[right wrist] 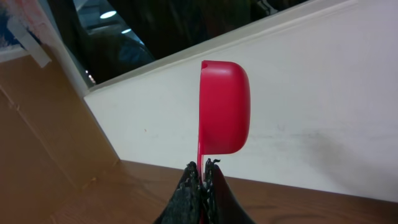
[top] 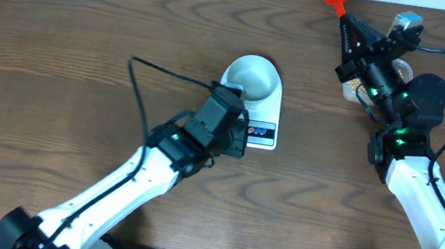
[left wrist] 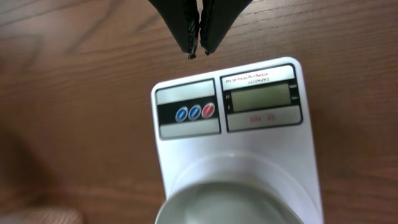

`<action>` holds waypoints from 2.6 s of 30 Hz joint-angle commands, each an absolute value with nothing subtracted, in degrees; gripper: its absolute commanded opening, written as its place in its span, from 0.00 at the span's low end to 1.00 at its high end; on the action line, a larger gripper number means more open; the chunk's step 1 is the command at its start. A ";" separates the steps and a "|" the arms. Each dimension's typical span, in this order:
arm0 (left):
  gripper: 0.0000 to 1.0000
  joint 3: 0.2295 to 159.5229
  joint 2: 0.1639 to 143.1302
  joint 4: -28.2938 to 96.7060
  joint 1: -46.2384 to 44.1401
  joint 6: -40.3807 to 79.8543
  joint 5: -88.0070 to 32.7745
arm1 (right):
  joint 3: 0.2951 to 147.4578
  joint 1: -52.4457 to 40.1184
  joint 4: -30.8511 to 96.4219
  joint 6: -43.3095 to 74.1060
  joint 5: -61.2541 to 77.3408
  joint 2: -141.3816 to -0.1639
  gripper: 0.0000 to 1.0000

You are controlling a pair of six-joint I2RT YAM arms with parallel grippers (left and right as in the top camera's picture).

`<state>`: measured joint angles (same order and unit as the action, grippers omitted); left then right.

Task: Scoop item into bowl and weigh 50g on scale

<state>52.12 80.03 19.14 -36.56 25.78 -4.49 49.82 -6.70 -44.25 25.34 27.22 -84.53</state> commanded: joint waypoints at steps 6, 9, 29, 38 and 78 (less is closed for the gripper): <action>0.07 64.14 91.94 26.81 -38.50 20.56 -3.42 | 50.54 -6.31 -42.52 24.56 26.44 -84.77 0.01; 0.07 65.49 94.39 27.18 -38.50 18.52 -3.42 | 50.54 -6.31 -42.30 24.53 26.44 -84.77 0.01; 0.07 65.49 105.49 18.74 -38.44 13.32 -2.00 | 50.54 -6.31 -39.59 23.05 26.02 -84.77 0.01; 0.07 65.47 106.74 17.85 -37.58 13.39 -1.85 | 50.54 -6.31 -39.42 23.05 26.02 -84.77 0.01; 0.07 64.95 107.18 17.50 -36.62 12.86 -3.68 | 50.54 -6.31 -37.89 23.05 25.69 -84.77 0.01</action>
